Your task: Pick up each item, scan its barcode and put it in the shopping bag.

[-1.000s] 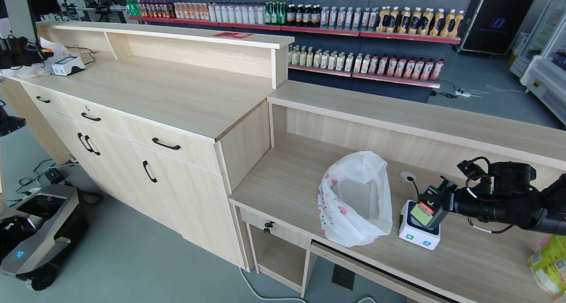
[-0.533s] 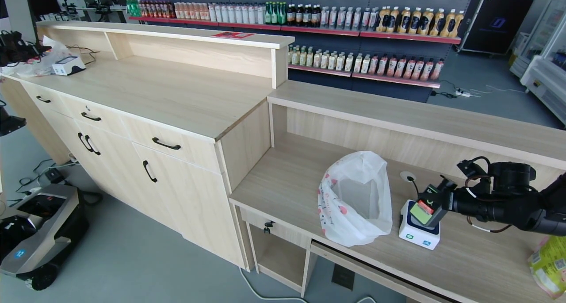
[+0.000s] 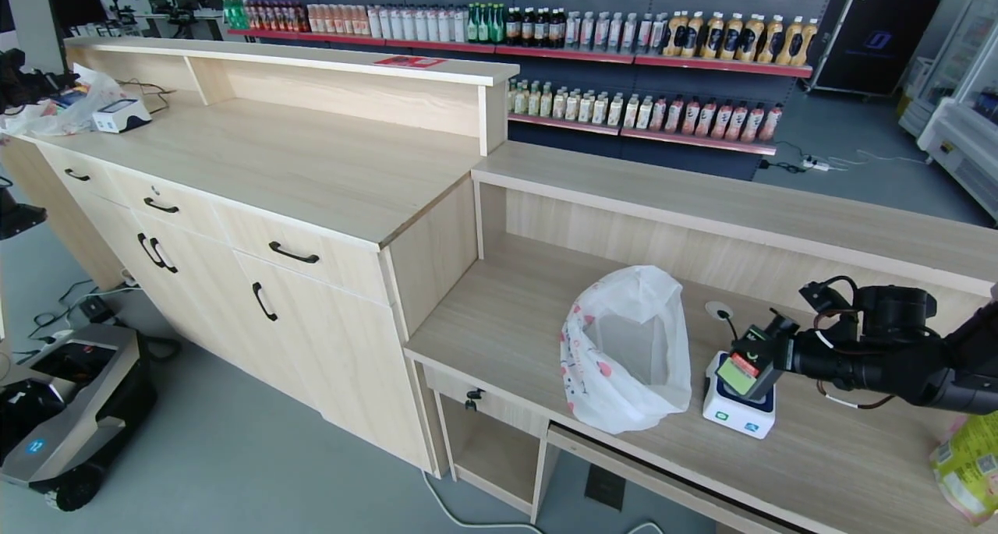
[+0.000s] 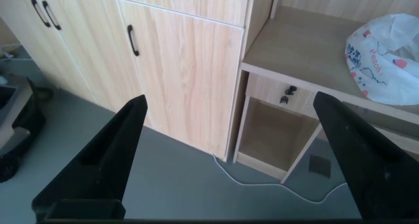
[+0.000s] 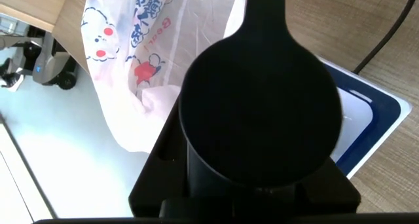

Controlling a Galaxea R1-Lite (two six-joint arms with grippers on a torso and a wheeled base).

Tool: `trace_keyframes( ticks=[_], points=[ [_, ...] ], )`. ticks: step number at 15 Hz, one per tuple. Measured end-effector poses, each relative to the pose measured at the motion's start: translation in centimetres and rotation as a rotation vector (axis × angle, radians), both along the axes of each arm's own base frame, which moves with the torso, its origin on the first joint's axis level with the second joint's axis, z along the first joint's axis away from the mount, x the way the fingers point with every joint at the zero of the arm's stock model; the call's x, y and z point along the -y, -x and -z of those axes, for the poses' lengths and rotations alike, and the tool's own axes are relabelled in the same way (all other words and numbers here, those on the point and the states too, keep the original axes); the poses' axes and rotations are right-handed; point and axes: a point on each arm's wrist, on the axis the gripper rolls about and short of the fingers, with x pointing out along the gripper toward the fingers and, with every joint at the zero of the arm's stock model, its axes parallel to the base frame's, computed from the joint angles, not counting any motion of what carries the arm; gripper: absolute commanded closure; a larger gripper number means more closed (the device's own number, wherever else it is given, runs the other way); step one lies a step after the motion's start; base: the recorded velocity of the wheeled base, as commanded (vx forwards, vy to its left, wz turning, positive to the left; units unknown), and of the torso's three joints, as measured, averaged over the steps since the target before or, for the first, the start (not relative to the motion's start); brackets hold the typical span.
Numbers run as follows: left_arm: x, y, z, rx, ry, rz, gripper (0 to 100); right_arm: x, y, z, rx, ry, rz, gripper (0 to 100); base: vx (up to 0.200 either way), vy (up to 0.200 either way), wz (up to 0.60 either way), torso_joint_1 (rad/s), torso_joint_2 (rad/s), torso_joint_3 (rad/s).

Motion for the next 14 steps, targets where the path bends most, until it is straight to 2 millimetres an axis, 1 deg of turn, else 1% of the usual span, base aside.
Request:
trace_keyframes(
  ticks=[4, 12, 13, 14],
  points=[
    [0.0, 0.0, 0.0, 0.0, 0.0, 0.001, 0, 0.0, -0.6, 0.1, 0.008, -0.002, -0.001, 100, 0.0, 0.0, 0.0, 0.0, 0.0, 0.0],
    [0.0, 0.0, 0.0, 0.0, 0.0, 0.0, 0, -1.1, -1.8, 0.5, 0.015, -0.017, -0.024, 100, 0.0, 0.0, 0.0, 0.0, 0.0, 0.0],
    [0.0, 0.0, 0.0, 0.0, 0.0, 0.0, 0, -1.2, -1.8, 0.3, 0.018, -0.016, -0.023, 100, 0.0, 0.0, 0.0, 0.0, 0.0, 0.0],
    [0.0, 0.0, 0.0, 0.0, 0.0, 0.0, 0, -1.1, -1.4, -0.4, 0.024, -0.015, -0.016, 100, 0.0, 0.0, 0.0, 0.0, 0.0, 0.0]
  ],
)
